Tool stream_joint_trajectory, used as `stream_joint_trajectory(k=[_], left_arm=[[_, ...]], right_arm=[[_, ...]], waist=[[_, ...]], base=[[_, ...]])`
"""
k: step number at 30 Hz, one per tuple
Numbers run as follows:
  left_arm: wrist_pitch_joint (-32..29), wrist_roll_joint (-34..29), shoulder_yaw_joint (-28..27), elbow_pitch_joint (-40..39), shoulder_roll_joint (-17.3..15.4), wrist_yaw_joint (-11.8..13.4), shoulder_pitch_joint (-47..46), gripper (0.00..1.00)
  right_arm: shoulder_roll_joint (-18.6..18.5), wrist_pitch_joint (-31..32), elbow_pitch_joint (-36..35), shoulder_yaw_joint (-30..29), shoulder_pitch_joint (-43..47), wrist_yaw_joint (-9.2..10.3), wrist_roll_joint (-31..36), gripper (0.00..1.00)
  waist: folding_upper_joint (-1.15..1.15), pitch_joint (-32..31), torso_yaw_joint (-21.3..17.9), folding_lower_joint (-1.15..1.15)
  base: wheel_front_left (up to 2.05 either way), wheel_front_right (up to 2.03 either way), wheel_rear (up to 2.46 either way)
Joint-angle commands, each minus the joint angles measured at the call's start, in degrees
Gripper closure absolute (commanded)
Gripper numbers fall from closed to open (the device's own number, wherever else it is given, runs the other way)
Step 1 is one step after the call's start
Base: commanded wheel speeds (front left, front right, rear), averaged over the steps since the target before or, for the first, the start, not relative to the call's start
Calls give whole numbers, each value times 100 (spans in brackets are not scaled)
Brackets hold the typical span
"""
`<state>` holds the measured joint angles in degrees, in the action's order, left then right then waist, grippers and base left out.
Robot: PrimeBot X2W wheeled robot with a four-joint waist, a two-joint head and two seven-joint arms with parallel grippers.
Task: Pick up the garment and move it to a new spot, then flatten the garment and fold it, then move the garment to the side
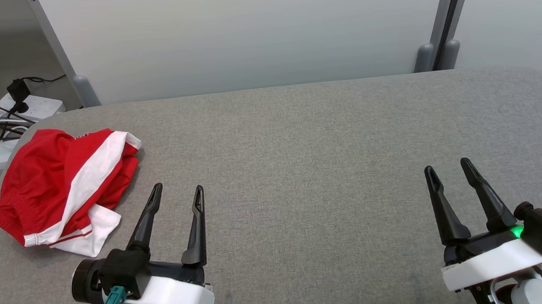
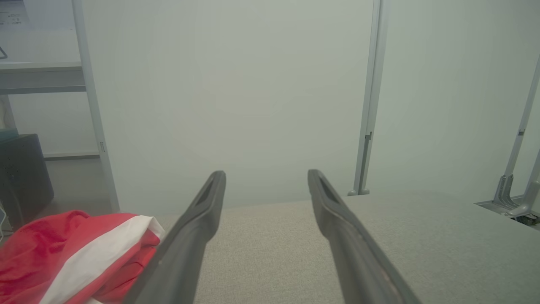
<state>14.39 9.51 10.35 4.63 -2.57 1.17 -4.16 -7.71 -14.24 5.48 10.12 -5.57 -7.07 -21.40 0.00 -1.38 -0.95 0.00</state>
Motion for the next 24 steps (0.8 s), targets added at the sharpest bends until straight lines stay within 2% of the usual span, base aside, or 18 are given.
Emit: stream_joint_trajectory(k=[1, 24], left_arm=[[61, -55, -165, -160, -31, 61, -389, 0], [61, 2, -227, 389, -31, 189, -433, 0]], right_arm=[[-80, -75, -198, 141, -253, -42, 53, 0], [-61, -75, -106, 15, -208, -42, 138, 0]], waist=[[0, -1, -5, 0], [0, 0, -10, 0]], base=[[0, 0, 0], [0, 0, 0]])
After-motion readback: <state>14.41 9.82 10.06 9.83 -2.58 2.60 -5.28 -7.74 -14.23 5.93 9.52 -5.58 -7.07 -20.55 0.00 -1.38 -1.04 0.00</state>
